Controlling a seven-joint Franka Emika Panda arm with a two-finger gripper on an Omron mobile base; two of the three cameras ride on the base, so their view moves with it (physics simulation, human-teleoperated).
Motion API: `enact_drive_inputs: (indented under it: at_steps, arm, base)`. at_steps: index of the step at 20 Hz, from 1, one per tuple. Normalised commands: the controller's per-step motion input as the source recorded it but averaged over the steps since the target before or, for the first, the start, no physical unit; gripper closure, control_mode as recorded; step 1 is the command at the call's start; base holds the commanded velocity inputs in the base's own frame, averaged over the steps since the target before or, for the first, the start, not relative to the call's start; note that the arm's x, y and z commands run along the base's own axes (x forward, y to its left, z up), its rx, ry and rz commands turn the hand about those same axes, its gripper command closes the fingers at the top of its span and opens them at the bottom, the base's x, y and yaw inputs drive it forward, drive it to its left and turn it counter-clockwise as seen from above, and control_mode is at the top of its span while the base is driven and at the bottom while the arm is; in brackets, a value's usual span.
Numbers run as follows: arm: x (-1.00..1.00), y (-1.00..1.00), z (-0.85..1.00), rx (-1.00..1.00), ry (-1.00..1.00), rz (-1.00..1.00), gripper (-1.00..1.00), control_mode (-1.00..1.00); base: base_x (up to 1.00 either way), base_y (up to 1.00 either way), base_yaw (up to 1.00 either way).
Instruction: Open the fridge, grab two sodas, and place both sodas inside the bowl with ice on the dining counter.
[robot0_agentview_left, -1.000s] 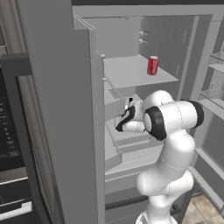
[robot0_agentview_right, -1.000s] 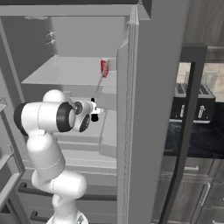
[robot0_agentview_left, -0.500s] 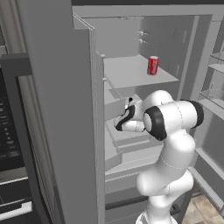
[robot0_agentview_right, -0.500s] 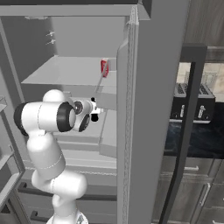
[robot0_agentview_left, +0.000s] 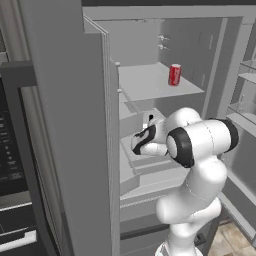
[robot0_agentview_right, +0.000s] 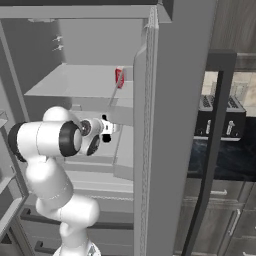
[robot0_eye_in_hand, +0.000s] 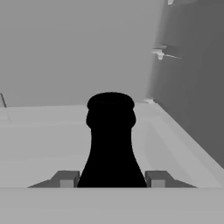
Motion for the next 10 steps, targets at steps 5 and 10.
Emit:
enact_drive_inputs:
  at_steps: [5, 10]
  arm:
    - [-0.72, 0.0, 0.05, 0.0, -0.03, 0.0, 1.0, -1.0]
    - [-0.65, 0.04, 0.53, 0.0, 0.05, 0.0, 1.0, -1.0]
  base:
    - [0.0, 0.0, 0.0]
    - [0.0, 0.0, 0.0]
